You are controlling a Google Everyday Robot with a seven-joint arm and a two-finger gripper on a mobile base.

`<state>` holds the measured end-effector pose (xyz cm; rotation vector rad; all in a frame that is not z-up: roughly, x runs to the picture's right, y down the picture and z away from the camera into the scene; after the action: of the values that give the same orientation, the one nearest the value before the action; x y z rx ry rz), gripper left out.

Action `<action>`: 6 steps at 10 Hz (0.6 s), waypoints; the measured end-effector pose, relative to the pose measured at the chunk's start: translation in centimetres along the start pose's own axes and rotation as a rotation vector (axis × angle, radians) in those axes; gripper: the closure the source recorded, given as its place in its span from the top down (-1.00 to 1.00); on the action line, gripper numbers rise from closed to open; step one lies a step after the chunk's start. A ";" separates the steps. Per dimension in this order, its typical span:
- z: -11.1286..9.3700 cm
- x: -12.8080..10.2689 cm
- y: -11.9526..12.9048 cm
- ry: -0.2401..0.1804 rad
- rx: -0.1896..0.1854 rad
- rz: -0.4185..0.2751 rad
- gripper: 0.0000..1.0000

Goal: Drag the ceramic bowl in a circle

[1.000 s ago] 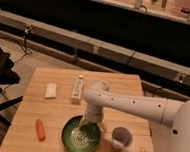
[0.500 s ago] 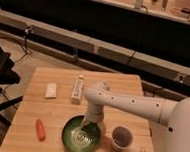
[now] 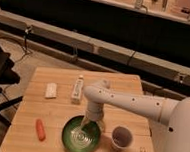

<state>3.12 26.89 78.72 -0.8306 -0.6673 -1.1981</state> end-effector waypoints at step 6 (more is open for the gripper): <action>-0.1 -1.1 -1.0 0.028 -0.004 -0.020 -0.96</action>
<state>1.86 27.22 77.93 -0.8109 -0.6521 -1.2269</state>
